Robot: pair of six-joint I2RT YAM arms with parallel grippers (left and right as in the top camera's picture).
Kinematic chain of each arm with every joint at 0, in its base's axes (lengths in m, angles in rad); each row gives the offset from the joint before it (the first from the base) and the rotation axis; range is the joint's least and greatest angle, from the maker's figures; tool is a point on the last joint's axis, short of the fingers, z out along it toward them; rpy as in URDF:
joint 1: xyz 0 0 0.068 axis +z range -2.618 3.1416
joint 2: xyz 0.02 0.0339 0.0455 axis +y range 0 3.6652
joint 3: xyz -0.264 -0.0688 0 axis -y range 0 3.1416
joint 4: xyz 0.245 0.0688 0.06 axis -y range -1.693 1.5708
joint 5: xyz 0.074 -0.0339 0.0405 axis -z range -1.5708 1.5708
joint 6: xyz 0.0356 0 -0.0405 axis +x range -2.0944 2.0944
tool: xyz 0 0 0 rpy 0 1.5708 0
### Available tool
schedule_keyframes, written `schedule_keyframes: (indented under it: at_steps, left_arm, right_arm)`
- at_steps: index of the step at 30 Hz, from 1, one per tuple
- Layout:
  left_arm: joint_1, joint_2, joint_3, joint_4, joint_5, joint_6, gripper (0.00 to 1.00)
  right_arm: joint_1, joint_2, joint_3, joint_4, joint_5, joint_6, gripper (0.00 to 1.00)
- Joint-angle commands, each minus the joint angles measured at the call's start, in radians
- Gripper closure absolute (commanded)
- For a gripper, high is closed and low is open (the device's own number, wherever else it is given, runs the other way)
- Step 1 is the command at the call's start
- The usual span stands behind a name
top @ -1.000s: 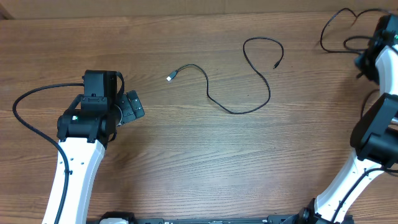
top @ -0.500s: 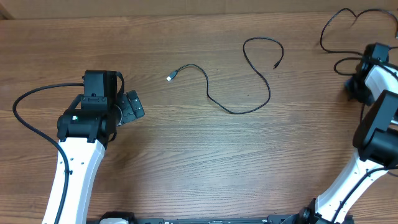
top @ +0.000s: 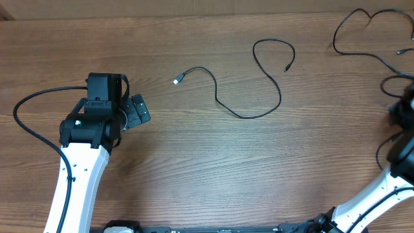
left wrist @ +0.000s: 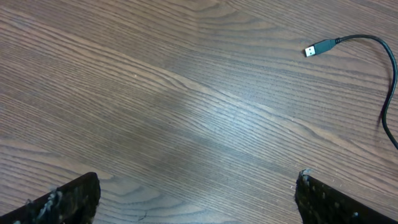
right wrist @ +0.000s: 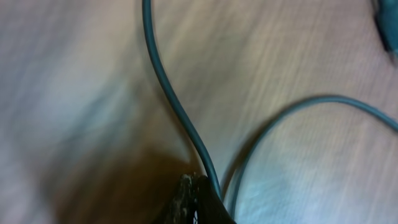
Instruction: Untangle cables
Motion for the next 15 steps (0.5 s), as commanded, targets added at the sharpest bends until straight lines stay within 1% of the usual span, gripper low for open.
schedule_keyframes:
  at_steps: [1, 5, 9, 11, 13, 14, 15]
  left_arm:
    - [0.005, 0.003, -0.001, 0.001, 0.003, -0.017, 0.01]
    - [0.005, 0.003, -0.001, 0.001, 0.003, -0.017, 0.0]
    - [0.005, 0.003, -0.001, 0.001, 0.003, -0.017, 0.01]
    - [0.005, 0.003, -0.001, 0.001, 0.003, -0.017, 0.01]
    - [0.005, 0.003, -0.001, 0.001, 0.003, -0.017, 0.01]
    - [0.005, 0.003, -0.001, 0.001, 0.003, -0.017, 0.01]
    - [0.005, 0.003, -0.001, 0.001, 0.003, -0.017, 0.0]
  right_arm:
    - [-0.057, 0.05, -0.023, -0.019, -0.023, -0.031, 0.96]
    - [-0.094, 0.042, 0.048, -0.075, -0.023, -0.07, 0.96]
    - [-0.12, 0.021, 0.125, -0.142, -0.042, -0.072, 0.96]
    - [-0.121, 0.003, 0.166, -0.181, -0.1, -0.071, 0.96]
    - [-0.12, -0.019, 0.212, -0.21, -0.216, -0.071, 0.96]
    - [-0.115, -0.029, 0.241, -0.227, -0.295, -0.071, 0.93]
    - [-0.109, -0.039, 0.268, -0.245, -0.373, -0.071, 0.84]
